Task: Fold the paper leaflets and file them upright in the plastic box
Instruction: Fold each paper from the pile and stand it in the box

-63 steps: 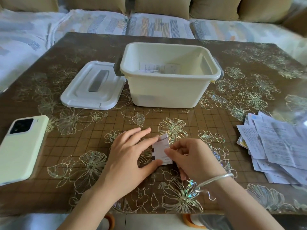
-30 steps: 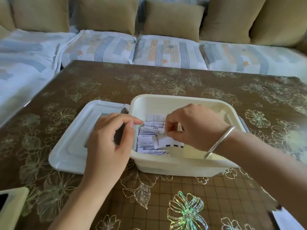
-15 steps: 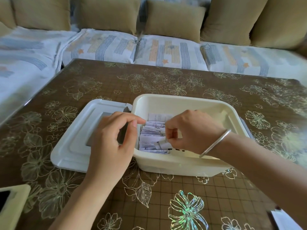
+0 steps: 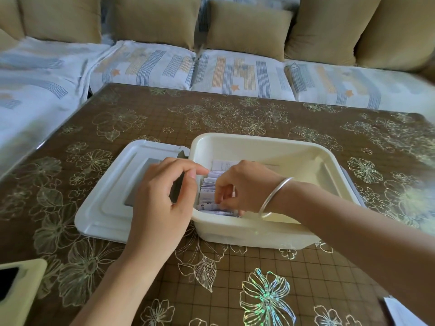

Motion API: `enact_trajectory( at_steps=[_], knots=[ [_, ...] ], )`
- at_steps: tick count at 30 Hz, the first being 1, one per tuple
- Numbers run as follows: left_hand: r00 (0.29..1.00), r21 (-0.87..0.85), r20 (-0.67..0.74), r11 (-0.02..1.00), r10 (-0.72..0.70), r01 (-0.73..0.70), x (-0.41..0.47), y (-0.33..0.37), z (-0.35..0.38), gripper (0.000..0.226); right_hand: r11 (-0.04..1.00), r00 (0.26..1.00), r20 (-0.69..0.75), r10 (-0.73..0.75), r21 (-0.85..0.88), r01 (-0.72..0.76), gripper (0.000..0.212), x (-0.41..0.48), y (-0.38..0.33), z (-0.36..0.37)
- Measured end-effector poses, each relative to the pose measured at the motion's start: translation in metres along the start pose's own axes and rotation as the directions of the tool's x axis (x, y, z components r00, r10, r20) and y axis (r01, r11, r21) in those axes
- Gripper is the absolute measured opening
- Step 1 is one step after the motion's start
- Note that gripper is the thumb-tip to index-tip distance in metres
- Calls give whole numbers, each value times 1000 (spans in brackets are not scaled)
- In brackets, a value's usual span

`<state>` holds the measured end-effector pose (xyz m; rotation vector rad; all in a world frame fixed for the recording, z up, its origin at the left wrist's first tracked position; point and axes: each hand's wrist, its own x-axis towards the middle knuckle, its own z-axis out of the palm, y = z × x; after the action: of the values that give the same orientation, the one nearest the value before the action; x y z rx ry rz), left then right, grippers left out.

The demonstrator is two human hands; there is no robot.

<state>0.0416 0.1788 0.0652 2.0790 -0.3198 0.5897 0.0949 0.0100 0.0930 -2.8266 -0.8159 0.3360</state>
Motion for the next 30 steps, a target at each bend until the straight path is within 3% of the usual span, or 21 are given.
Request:
enact_trajectory(
  at_steps=[4, 8, 12, 16, 19, 21, 23, 25, 27, 30],
  knots=[
    [1000, 49, -16, 999, -5, 5, 1, 3, -2, 25, 998, 998, -17, 53, 30, -52, 11, -6, 2, -6],
    [993, 136, -114, 991, 32, -16, 7, 23, -8, 22, 992, 956, -269, 118, 65, -105, 15, -30, 10, -35],
    [988, 99, -86, 988, 125, -116, 1, 57, -3, 21, 948, 834, -488, 256, 297, -117, 9, -88, 13, -40],
    [966, 81, -46, 965, 253, -249, -34, 89, 28, 19, 831, 613, -614, 497, 540, -133, 7, -164, 6, 1],
    [947, 110, -6, 942, 321, -318, -66, 100, 57, 20, 729, 470, -577, 667, 635, -255, 14, -217, 10, 53],
    [953, 83, 89, 951, 289, -296, -88, 103, 75, 18, 702, 448, -541, 711, 527, -478, 8, -250, 16, 89],
    [952, 71, 184, 963, 244, -260, -110, 104, 90, 15, 590, 438, -445, 781, 293, -753, 40, -277, 25, 120],
    [942, 50, 266, 973, 204, -224, -130, 101, 100, 15, 432, 371, -285, 884, 194, -881, 72, -292, 26, 136],
    [928, 56, 329, 978, 173, -203, -145, 97, 106, 17, 434, 394, -215, 893, 188, -881, 84, -297, 22, 143],
    [917, 55, 370, 982, 148, -180, -159, 94, 105, 22, 586, 537, -246, 807, 220, -780, 89, -289, 10, 147]
  ],
)
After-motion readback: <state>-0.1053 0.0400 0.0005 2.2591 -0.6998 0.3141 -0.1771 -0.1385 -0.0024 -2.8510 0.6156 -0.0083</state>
